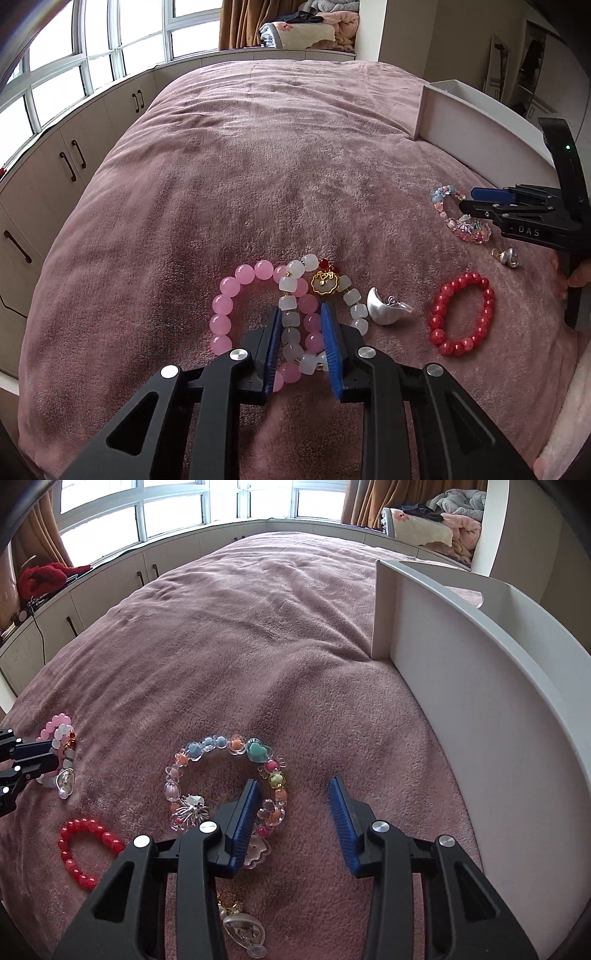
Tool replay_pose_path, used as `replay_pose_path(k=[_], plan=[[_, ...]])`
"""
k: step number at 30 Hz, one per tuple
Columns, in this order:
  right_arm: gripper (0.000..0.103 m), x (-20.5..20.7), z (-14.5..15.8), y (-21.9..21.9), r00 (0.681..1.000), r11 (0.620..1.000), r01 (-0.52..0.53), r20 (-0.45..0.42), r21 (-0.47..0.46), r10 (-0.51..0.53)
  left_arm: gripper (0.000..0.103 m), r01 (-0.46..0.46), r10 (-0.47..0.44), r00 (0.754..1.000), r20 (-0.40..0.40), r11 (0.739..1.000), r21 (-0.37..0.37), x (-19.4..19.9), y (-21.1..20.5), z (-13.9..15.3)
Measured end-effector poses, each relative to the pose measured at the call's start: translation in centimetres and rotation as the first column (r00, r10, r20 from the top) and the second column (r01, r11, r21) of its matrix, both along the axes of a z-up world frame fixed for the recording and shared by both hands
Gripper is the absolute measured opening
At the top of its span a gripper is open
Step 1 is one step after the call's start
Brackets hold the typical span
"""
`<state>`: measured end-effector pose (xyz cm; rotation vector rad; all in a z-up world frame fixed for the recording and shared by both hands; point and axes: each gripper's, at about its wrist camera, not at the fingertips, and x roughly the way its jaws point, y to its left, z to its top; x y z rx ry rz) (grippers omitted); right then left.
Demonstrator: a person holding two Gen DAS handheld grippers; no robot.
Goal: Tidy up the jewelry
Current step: 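Lower the left tool onto the white bead bracelet while the right tool lowers onto the multicolour bracelet, then close the left tool on the white bracelet while the right tool grips the multicolour bracelet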
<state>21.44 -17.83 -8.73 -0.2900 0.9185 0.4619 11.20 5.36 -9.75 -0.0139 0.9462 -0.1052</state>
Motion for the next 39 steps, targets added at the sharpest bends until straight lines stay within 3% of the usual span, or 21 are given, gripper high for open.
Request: replay_pose_path(k=[3,8,12,16,25,39], plan=[[0.036,0.0,-0.2,0.0,1.000,1.000,-0.011,-0.009,0.006,0.011,0.020,0.020,-0.020,1.000,-0.009,1.000,-0.003,-0.1,-0.4,-0.3],[0.034,0.1,-0.2,0.0,1.000,1.000,-0.003,-0.021,0.017,0.003,0.019,0.004,-0.004,1.000,-0.015,0.999,-0.035,-0.1,0.2,-0.3],[0.018,0.3,0.0,-0.3,0.999,0.999,0.000,-0.037,0.054,0.002,0.017,-0.013,0.012,1.000,-0.011,0.996,-0.089,-0.3,0.9,-0.1],[0.011,0.3,0.1,-0.2,0.999,0.997,-0.003,-0.052,0.071,0.006,0.017,-0.021,0.021,1.000,-0.002,0.994,-0.109,-0.6,1.3,0.3],[0.009,-0.2,1.2,0.0,0.999,0.993,-0.031,-0.030,0.111,0.034,0.017,-0.040,0.044,0.999,0.020,0.988,-0.151,-1.0,1.9,1.5],[0.009,-2.7,7.3,-0.1,0.989,0.971,-0.113,0.122,0.213,0.089,0.017,-0.042,0.057,0.995,0.083,0.983,-0.180,-1.1,1.7,5.1]])
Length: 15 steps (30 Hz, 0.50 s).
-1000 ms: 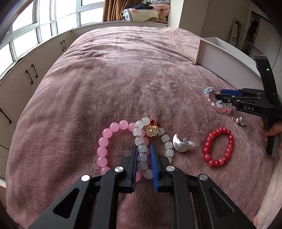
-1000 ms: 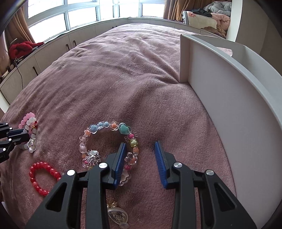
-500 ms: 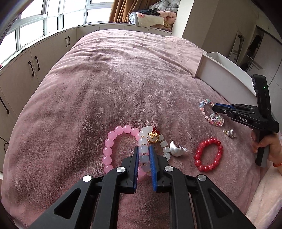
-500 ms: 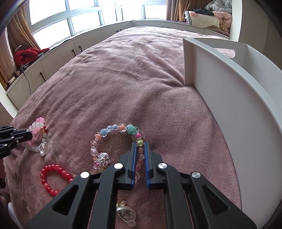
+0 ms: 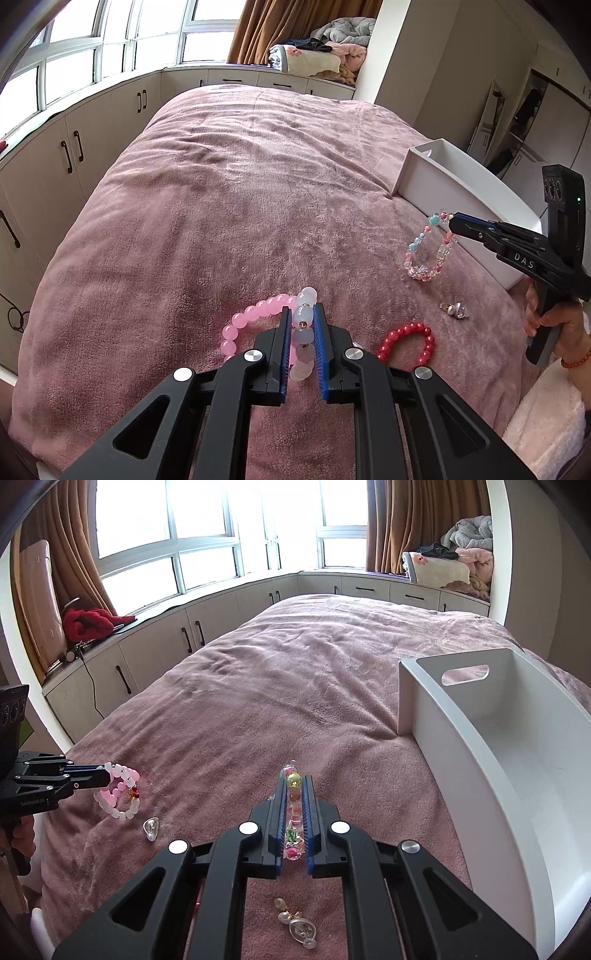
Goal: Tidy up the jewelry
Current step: 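Close the left tool on the white bracelet while the right tool grips the multicolour bracelet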
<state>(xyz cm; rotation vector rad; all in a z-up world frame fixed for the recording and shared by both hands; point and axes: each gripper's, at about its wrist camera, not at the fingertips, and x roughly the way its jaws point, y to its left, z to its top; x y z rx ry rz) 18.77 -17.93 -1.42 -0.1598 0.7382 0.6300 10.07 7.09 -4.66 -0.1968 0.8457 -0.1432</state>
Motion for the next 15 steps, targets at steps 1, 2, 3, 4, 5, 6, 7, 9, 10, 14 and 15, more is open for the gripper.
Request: replay_pose_path(k=[1,2,3,4,5,6,7,9,10,14,15], plan=[[0.009,0.0,0.1,-0.1,1.000,1.000,0.001,0.003,0.003,-0.001,0.017,-0.005,0.005,1.000,0.003,1.000,-0.002,0.0,0.1,0.2],[0.009,-0.1,0.2,-0.1,1.000,1.000,0.003,0.005,0.007,-0.004,0.017,-0.009,0.009,1.000,0.006,1.000,-0.004,0.0,0.2,0.5],[0.009,-0.1,0.3,-0.2,1.000,1.000,0.004,0.005,0.011,-0.004,0.017,-0.013,0.013,1.000,0.008,1.000,-0.007,0.0,0.4,0.7],[0.009,0.0,0.4,-0.2,1.000,1.000,0.007,0.006,0.012,-0.007,0.017,-0.018,0.018,1.000,0.007,1.000,-0.005,0.1,0.5,0.8],[0.009,0.1,0.4,-0.3,1.000,1.000,0.011,0.007,0.015,-0.011,0.017,-0.026,0.026,1.000,0.002,1.000,0.001,0.2,0.6,0.8],[0.009,0.2,0.4,-0.4,1.000,1.000,0.013,0.004,0.017,-0.013,0.017,-0.031,0.031,0.999,-0.009,1.000,0.003,0.3,0.6,0.6],[0.009,0.2,0.3,-0.4,1.000,1.000,0.015,0.002,0.017,-0.015,0.017,-0.038,0.038,0.999,-0.021,0.999,0.006,0.4,0.8,0.4],[0.009,0.2,0.2,-0.5,1.000,1.000,0.017,0.000,0.017,-0.017,0.017,-0.043,0.043,0.998,-0.038,0.999,0.006,0.5,1.0,0.0],[0.009,0.2,0.2,-0.5,1.000,1.000,0.017,0.000,0.016,-0.017,0.017,-0.045,0.046,0.998,-0.041,0.999,0.012,0.6,1.0,-0.1],[0.009,0.3,0.1,-0.5,1.000,1.000,0.018,-0.002,0.016,-0.018,0.017,-0.040,0.040,0.999,-0.034,0.999,0.009,0.4,1.0,0.0],[0.009,0.3,0.1,-0.4,1.000,1.000,0.019,-0.003,0.015,-0.019,0.017,-0.038,0.038,0.999,-0.027,0.999,0.003,0.4,1.0,0.2]])
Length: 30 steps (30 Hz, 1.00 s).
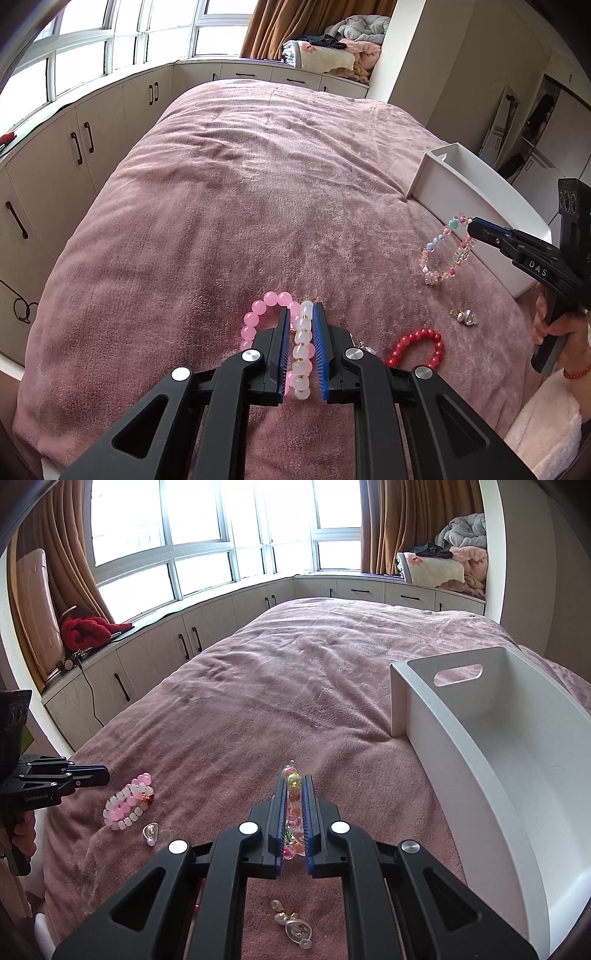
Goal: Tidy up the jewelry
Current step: 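Close the left tool on the white bracelet while the right tool grips the multicolour bracelet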
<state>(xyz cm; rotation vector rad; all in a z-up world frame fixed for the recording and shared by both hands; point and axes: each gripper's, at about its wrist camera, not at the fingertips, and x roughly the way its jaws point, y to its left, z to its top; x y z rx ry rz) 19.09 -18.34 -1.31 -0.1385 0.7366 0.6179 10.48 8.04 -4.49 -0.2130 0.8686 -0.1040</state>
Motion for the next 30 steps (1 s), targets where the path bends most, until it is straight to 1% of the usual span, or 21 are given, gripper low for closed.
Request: replay_pose_path(k=[3,4,6,8,9,10,12,14,16,18,22,25,30], plan=[[0.009,0.0,-0.3,0.2,1.000,1.000,-0.004,-0.003,-0.008,0.004,0.016,0.008,-0.008,1.000,0.022,1.000,-0.001,-0.2,0.0,0.4],[0.009,0.0,-0.4,0.3,1.000,1.000,-0.006,-0.005,-0.011,0.006,0.015,0.007,-0.007,1.000,0.017,1.000,0.013,-0.1,-0.2,0.4],[0.009,0.0,-0.5,0.4,1.000,1.000,-0.008,-0.009,-0.014,0.008,0.016,0.009,-0.009,1.000,-0.008,1.000,0.017,0.1,-0.2,-0.1],[0.009,-0.1,-0.6,0.5,1.000,1.000,-0.012,-0.009,-0.019,0.012,0.023,0.012,-0.010,0.999,-0.045,1.000,0.029,0.2,-0.4,-1.0],[0.009,-0.1,-0.6,0.5,1.000,1.000,-0.012,-0.009,-0.020,0.012,0.034,0.024,-0.022,0.998,-0.060,0.999,0.035,0.2,-0.5,-1.5],[0.009,-0.1,-0.6,0.5,1.000,1.000,-0.012,-0.010,-0.019,0.012,0.039,0.033,-0.029,0.997,-0.070,0.998,0.052,0.3,-0.7,-1.9],[0.009,-0.1,-0.6,0.6,1.000,1.000,-0.010,-0.014,-0.016,0.010,0.039,0.054,-0.045,0.995,-0.093,0.994,0.095,0.4,-1.1,-2.7],[0.009,-0.2,-0.7,0.6,1.000,1.000,-0.011,-0.018,-0.017,0.011,0.036,0.061,-0.046,0.991,-0.128,0.991,0.119,0.7,-1.1,-3.6],[0.009,-0.3,-0.8,0.7,1.000,1.000,-0.014,-0.018,-0.020,0.014,0.023,0.068,-0.047,0.986,-0.161,0.990,0.124,1.1,-1.0,-4.5],[0.009,-0.3,-0.9,0.8,1.000,1.000,-0.016,-0.018,-0.023,0.016,0.018,0.082,-0.059,0.983,-0.175,0.989,0.125,1.2,-1.1,-4.9],[0.009,-0.2,-1.0,0.8,1.000,1.000,-0.016,-0.022,-0.023,0.016,0.017,0.098,-0.076,0.982,-0.171,0.988,0.122,1.1,-1.3,-4.9],[0.009,-0.2,-0.9,0.7,1.000,1.000,-0.015,-0.016,-0.015,0.015,0.016,0.086,-0.067,0.985,-0.158,0.990,0.113,0.9,-1.1,-4.5],[0.009,-0.3,0.3,0.2,1.000,1.000,-0.011,0.012,0.019,0.011,0.015,0.065,-0.058,0.994,-0.089,0.995,0.074,0.6,-0.9,-2.1]])
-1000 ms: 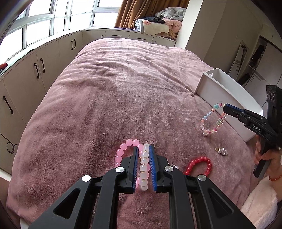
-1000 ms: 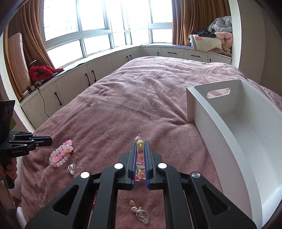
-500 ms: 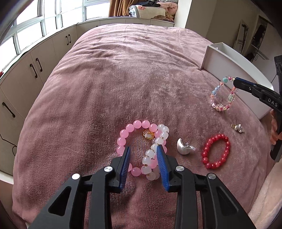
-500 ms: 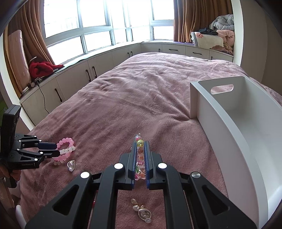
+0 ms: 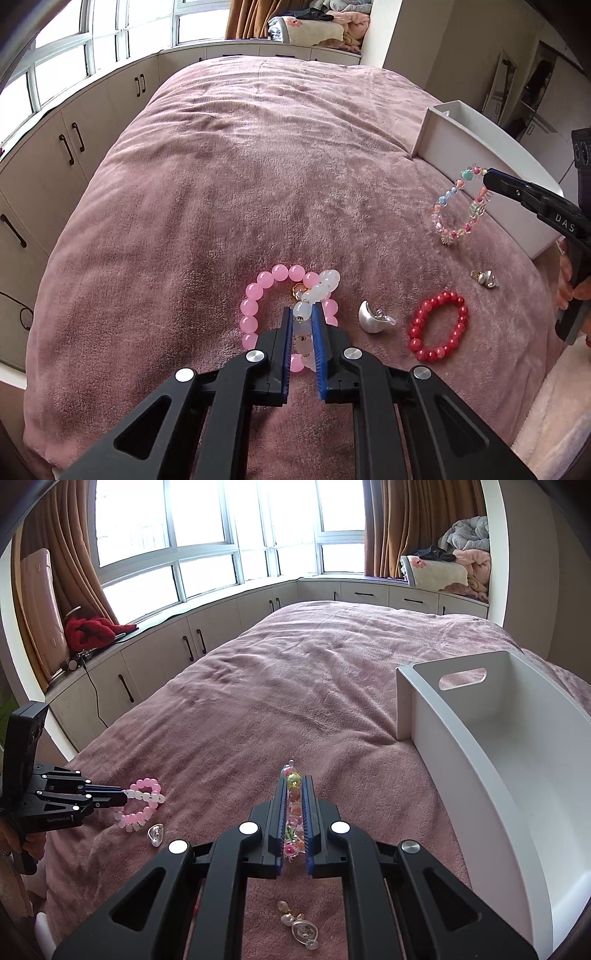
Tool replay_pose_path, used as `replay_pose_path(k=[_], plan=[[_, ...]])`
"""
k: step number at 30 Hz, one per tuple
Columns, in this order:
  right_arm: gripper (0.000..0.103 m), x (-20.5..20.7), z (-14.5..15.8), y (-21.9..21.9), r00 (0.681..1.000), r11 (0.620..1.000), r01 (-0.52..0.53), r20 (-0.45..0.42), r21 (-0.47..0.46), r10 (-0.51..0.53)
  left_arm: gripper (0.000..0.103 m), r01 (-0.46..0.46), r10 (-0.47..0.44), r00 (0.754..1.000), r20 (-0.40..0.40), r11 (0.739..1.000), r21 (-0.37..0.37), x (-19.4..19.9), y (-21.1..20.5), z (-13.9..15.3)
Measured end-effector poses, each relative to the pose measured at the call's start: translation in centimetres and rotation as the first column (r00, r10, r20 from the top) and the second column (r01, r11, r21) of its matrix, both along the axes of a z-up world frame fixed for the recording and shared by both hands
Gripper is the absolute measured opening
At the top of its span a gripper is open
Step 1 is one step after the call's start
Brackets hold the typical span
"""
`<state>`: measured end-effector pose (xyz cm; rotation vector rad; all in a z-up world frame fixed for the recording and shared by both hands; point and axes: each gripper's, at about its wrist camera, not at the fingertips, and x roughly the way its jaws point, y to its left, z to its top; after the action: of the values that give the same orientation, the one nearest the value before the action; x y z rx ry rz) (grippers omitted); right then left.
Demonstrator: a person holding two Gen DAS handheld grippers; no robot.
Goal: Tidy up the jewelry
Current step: 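Close the left tool on the white bracelet while the right tool grips the multicolour bracelet, then carry the multicolour bracelet in the right tool over the white bin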
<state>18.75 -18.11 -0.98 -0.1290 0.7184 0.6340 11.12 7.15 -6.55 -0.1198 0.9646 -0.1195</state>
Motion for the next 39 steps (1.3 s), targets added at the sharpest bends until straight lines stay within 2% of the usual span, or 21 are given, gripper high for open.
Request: replay_pose_path(k=[11,22,26,28,30,31,32,33,35,36,39], plan=[[0.009,-0.6,3.5,-2.3,0.997,0.996,0.033,0.066,0.086,-0.038,0.015,0.034,-0.031,0.992,0.122,0.999,-0.024,0.6,-1.3,6.2],[0.009,-0.3,8.0,-6.7,0.973,0.973,0.114,0.176,0.203,-0.151,0.015,0.112,-0.120,0.974,0.195,0.992,0.048,3.1,-5.7,14.2],[0.009,0.0,9.1,-9.2,0.964,0.952,0.145,0.179,0.268,-0.198,0.015,0.131,-0.141,0.969,0.204,0.989,0.063,4.7,-7.8,16.8],[0.010,0.1,9.0,-9.7,0.971,0.951,0.136,0.154,0.279,-0.184,0.016,0.133,-0.145,0.968,0.204,0.989,0.070,5.4,-8.7,17.9],[0.015,0.3,8.1,-8.5,0.989,0.971,0.077,0.103,0.227,-0.102,0.016,0.132,-0.143,0.968,0.208,0.989,0.067,6.0,-9.5,18.9],[0.037,0.2,7.3,-7.3,0.994,0.984,0.052,0.088,0.170,-0.068,0.016,0.130,-0.141,0.967,0.211,0.989,0.066,6.2,-9.8,19.2],[0.050,-0.2,6.5,-6.2,0.995,0.993,0.035,0.091,0.114,-0.046,0.016,0.128,-0.139,0.967,0.213,0.990,0.067,6.4,-10.0,19.3],[0.056,-0.6,5.6,-4.9,0.994,0.998,0.023,0.103,0.064,-0.029,0.016,0.124,-0.137,0.967,0.214,0.990,0.071,6.5,-10.2,19.4],[0.052,-0.5,3.6,-2.6,0.998,0.999,-0.020,0.057,-0.029,0.022,0.016,0.119,-0.132,0.967,0.217,0.990,0.072,6.5,-10.4,19.2],[0.043,-0.2,2.4,-1.6,0.999,0.998,-0.034,0.031,-0.060,0.036,0.016,0.116,-0.129,0.968,0.216,0.991,0.072,6.6,-10.4,19.0],[0.042,0.7,-0.4,0.5,0.999,0.992,-0.035,-0.023,-0.121,0.033,0.016,0.104,-0.115,0.971,0.208,0.993,0.063,6.7,-10.2,18.1]])
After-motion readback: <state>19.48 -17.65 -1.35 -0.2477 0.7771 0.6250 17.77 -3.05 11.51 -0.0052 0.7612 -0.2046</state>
